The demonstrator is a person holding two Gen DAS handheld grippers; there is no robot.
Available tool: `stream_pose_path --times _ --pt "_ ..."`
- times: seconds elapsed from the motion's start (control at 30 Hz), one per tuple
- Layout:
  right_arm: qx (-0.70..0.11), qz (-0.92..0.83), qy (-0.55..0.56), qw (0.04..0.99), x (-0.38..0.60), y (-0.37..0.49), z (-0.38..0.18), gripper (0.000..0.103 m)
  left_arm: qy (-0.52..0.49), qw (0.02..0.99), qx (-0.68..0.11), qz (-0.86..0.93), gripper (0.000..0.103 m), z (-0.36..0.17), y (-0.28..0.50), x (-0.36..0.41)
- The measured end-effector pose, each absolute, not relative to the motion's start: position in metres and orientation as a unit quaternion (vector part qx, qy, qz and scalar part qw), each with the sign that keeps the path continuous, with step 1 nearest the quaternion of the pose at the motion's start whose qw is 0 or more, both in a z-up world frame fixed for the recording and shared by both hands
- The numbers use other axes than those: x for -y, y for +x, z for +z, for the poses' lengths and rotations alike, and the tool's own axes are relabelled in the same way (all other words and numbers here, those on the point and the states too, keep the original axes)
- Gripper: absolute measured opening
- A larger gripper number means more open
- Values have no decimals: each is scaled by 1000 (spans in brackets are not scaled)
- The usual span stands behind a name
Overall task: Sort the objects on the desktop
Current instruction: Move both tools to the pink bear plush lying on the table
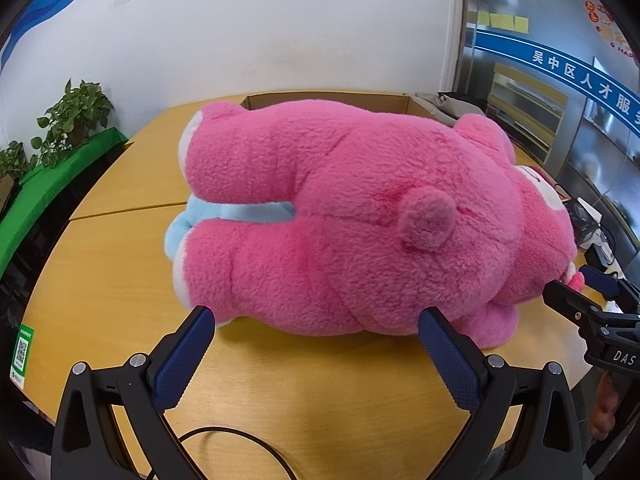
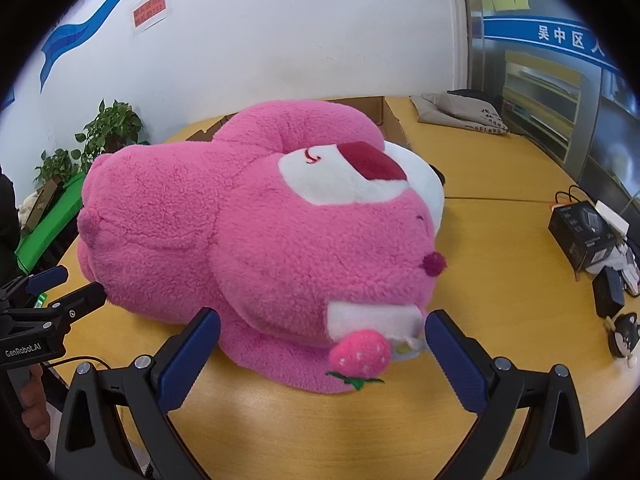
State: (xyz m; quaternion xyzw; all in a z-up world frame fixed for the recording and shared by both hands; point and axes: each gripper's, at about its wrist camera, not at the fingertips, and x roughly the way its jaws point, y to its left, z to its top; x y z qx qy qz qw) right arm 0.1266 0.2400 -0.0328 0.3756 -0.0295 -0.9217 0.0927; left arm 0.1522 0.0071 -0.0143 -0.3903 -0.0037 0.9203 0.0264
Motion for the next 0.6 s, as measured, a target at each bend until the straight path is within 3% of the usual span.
stream_pose_path --times 0.33,0.6 --pt "32 -929 366 55 -243 140 -24 102 -381 68 -4 922 103 -12 150 -14" --pt "6 -928 368 64 -232 138 -20 102 -379 55 33 923 103 -13 156 10"
